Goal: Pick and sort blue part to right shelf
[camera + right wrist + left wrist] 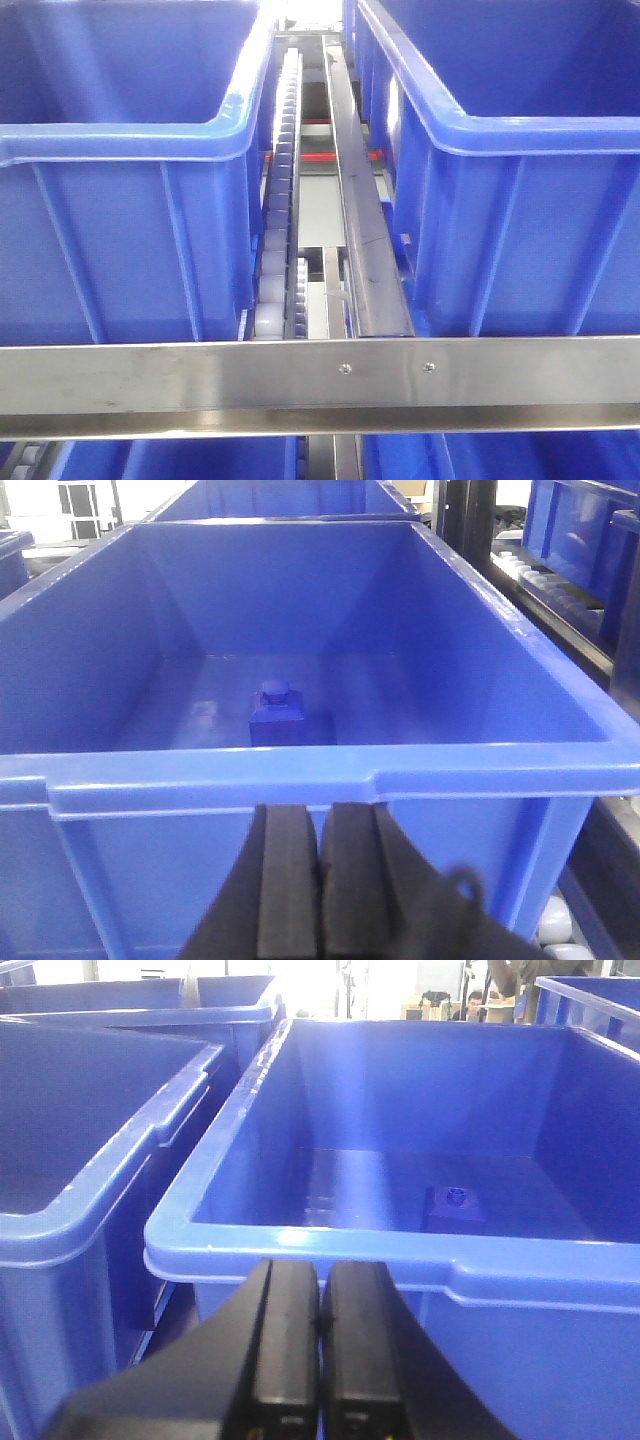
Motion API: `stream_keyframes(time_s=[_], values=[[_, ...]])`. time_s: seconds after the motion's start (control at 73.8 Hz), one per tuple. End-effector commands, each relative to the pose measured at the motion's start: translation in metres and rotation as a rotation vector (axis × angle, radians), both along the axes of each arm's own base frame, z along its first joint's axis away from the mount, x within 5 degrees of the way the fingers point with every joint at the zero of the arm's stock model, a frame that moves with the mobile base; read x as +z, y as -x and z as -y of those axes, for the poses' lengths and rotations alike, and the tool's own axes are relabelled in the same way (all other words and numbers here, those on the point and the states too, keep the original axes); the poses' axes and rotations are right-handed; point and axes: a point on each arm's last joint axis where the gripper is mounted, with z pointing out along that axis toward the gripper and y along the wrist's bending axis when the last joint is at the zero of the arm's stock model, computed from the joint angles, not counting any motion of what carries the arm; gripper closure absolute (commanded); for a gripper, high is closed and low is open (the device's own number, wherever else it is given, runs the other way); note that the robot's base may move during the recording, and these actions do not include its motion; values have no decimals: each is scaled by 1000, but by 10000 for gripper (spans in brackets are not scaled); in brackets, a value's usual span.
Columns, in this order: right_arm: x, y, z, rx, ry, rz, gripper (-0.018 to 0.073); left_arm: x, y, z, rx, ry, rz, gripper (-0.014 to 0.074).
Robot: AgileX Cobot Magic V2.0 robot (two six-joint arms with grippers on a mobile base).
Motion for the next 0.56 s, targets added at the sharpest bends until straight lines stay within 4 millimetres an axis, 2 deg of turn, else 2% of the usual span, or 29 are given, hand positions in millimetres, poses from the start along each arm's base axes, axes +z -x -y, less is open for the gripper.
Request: stream_keyframes(time_s=[0.0,0.542], values=[[16,4,0,-9,5,133,524,1,1,0,-6,16,89,463],[16,4,0,-9,5,133,524,1,1,0,-6,16,89,463]])
